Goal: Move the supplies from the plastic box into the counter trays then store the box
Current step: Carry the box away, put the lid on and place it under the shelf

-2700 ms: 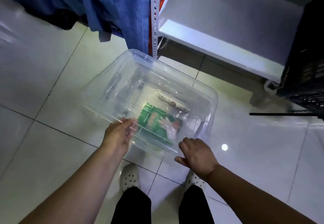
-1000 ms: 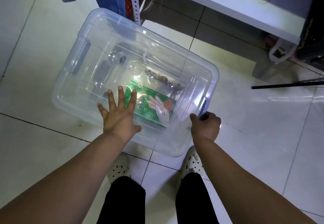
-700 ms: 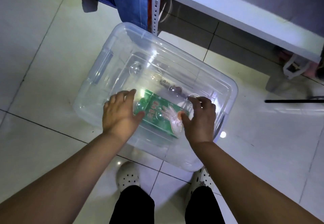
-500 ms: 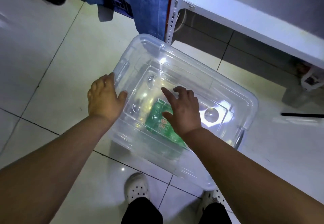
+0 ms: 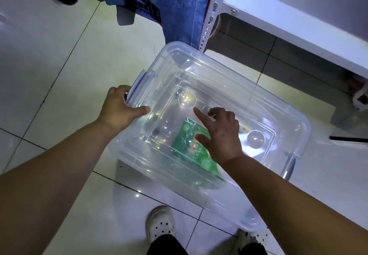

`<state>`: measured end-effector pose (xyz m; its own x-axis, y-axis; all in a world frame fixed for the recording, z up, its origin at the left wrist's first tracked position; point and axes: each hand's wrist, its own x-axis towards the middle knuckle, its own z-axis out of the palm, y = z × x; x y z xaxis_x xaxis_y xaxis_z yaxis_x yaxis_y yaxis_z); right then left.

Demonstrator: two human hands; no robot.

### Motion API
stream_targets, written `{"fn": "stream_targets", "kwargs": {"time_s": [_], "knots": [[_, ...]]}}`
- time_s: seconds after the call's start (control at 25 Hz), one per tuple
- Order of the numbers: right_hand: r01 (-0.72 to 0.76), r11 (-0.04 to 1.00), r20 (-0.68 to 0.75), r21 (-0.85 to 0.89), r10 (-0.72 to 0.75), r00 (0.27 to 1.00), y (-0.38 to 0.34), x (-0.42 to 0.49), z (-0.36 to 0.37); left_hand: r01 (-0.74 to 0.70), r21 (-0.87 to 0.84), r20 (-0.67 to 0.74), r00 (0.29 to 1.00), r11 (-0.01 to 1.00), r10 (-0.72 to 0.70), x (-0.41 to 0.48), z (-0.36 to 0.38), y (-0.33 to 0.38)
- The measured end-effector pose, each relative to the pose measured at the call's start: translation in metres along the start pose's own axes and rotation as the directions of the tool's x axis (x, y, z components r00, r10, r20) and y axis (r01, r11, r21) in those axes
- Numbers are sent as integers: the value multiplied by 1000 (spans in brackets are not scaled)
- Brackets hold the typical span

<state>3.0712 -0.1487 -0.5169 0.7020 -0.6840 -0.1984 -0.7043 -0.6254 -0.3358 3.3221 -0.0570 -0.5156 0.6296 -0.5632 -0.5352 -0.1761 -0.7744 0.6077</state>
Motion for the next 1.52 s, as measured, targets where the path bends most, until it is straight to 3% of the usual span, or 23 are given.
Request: {"fn": "stream_targets", "kwargs": {"time_s": [0.2,0.36,0.44,0.52,0.56,0.64,0.72,0.84,0.96,1.08,1.24,1.52], "knots": [[1,1000,-4,18,-1,1000,0,0,-1,-188,49,-187,963,981,194,-17,16,-3],[41,998,-52,51,-38,998,21,-6,-20,-106,256,-236,957,961,169,-37,21,-8],[-76,997,-109,-7,75,991,55,-9,-43,92,271,-382,924,958,19,-66,28,-16],[-227,965,-121,-132,211,970,96,-10,-66,308,142,-458,863,941,-214,-103,41,-25],[-277,939,-83,-201,266,960,115,-11,-76,400,7,-427,830,916,-359,-121,51,-28],[-332,908,64,-256,358,931,144,-13,-87,519,-328,-226,768,790,-599,-149,79,-26],[-384,910,197,-156,409,891,161,-16,-91,575,-515,-41,723,635,-689,-165,108,-16],[-506,856,295,107,459,838,173,-22,-97,568,-595,9,712,568,-702,-180,128,-1],[-579,789,328,207,501,801,181,-42,-111,561,-626,53,724,542,-688,-193,120,14],[-641,718,371,269,537,758,191,-74,-139,550,-601,49,749,579,-661,-213,110,36],[-711,536,368,455,614,698,196,-115,-198,484,-612,28,804,626,-594,-243,93,86],[-681,356,316,640,685,656,200,-165,-315,294,-597,-48,916,746,-399,-275,52,210]]}}
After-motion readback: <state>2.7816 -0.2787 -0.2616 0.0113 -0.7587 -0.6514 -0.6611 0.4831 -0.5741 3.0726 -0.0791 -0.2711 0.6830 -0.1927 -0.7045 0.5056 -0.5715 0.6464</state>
